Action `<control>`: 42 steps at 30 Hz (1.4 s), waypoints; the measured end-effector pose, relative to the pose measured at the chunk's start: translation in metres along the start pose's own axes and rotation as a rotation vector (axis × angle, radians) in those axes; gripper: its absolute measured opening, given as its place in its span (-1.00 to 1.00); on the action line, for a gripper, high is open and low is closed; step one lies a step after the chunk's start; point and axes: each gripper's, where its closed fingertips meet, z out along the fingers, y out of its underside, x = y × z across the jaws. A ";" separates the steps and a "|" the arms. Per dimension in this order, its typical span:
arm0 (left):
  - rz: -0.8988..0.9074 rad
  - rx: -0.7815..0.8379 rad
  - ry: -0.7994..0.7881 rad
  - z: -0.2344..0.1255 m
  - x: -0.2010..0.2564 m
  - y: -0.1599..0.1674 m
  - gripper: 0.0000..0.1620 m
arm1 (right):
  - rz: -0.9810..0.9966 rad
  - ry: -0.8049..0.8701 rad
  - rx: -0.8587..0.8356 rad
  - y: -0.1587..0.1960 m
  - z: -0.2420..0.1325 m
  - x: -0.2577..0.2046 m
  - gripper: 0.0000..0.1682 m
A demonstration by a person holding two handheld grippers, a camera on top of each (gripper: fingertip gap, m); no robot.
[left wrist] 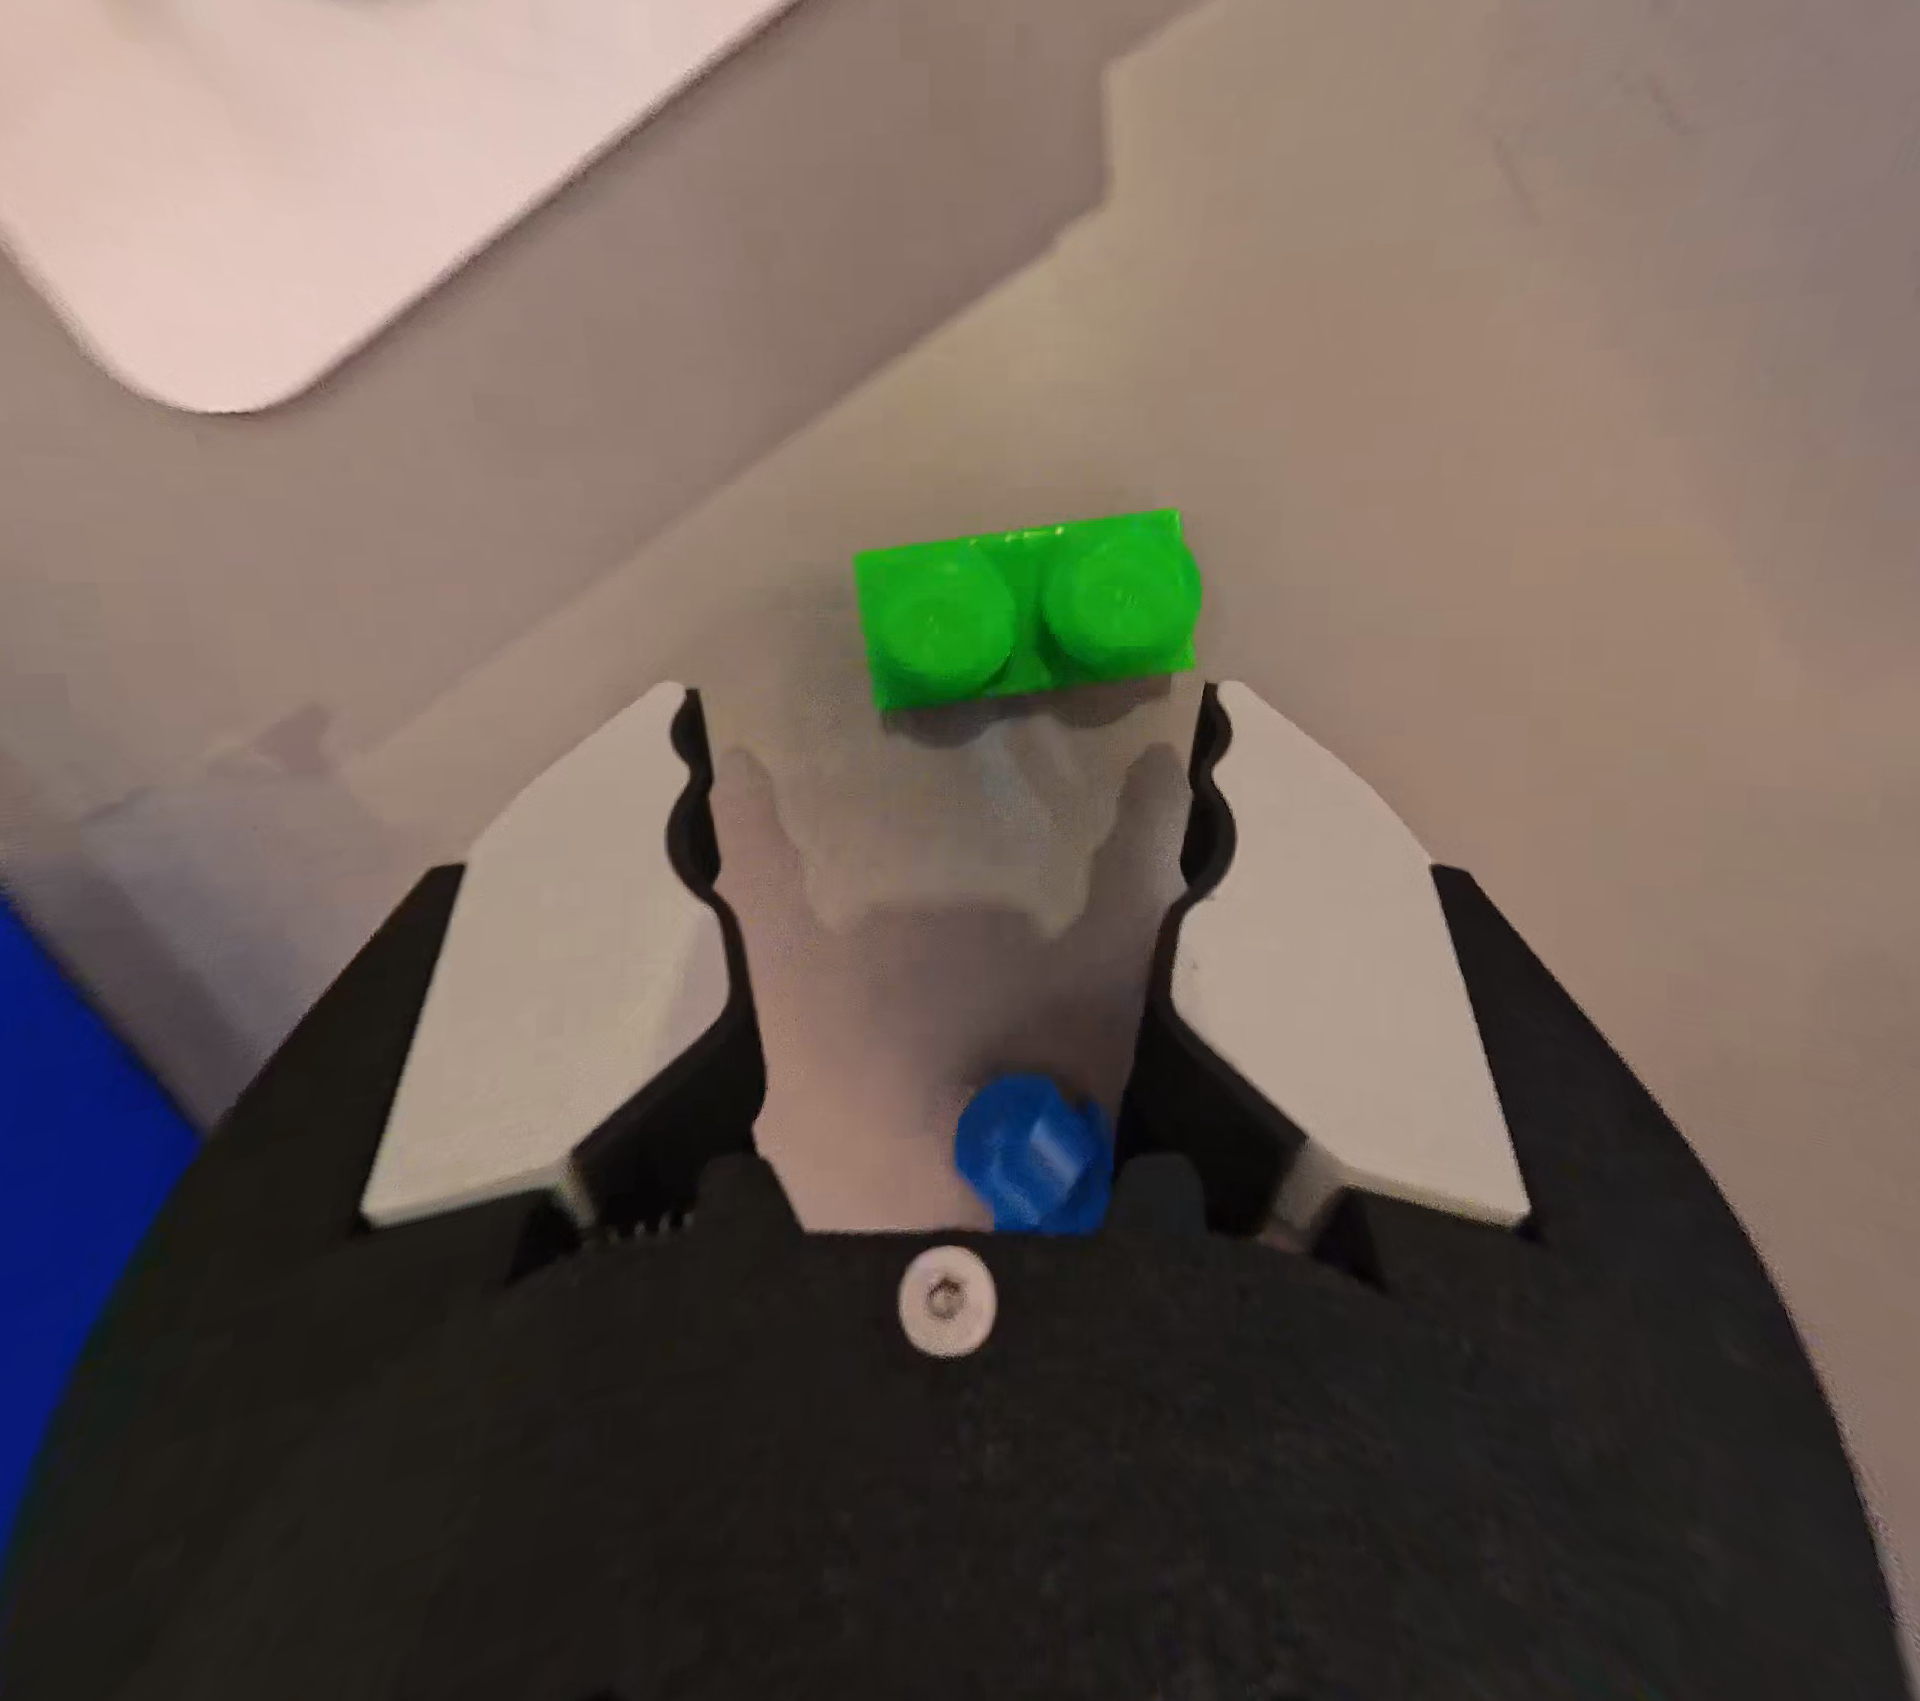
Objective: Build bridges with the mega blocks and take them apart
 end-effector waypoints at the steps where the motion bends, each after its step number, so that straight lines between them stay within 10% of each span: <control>1: -0.003 0.073 -0.025 -0.016 -0.004 0.000 0.09 | 0.002 -0.003 -0.001 0.000 0.000 0.000 -0.23; 12: -0.252 0.403 -0.010 -0.083 0.073 0.111 0.29 | 0.053 -0.026 -0.006 0.002 -0.004 0.002 -0.23; 42: -0.349 -0.143 -0.141 -0.016 0.052 0.104 0.24 | 0.131 -0.134 -0.051 0.007 -0.003 -0.004 -0.23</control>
